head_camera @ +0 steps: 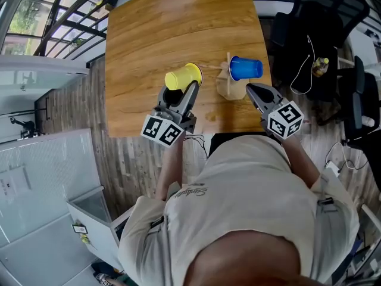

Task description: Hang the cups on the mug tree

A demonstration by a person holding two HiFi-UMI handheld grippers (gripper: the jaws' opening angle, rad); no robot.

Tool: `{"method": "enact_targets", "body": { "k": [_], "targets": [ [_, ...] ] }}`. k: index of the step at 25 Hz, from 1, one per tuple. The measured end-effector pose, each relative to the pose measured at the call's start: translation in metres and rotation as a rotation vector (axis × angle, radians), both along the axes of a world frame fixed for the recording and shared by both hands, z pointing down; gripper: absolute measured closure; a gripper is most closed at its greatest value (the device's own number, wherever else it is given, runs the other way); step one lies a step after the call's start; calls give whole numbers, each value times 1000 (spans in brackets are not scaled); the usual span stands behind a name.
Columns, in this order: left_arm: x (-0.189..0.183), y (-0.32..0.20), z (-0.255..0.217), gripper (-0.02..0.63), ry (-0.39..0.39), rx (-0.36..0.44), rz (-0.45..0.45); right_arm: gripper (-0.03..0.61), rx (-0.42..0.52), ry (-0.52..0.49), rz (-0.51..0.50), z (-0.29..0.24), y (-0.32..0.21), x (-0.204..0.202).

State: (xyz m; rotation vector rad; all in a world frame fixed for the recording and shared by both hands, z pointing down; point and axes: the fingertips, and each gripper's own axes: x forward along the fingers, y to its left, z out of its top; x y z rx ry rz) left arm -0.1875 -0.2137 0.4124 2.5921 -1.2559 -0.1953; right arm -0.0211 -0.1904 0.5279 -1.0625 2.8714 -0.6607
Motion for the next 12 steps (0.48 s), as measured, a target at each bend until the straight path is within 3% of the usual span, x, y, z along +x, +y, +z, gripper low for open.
{"method": "enact_targets", "body": {
  "k": [12],
  "targets": [
    [21, -22, 14, 344, -2, -68, 69, 586, 3, 28, 7, 6, -6, 6]
  ]
}}
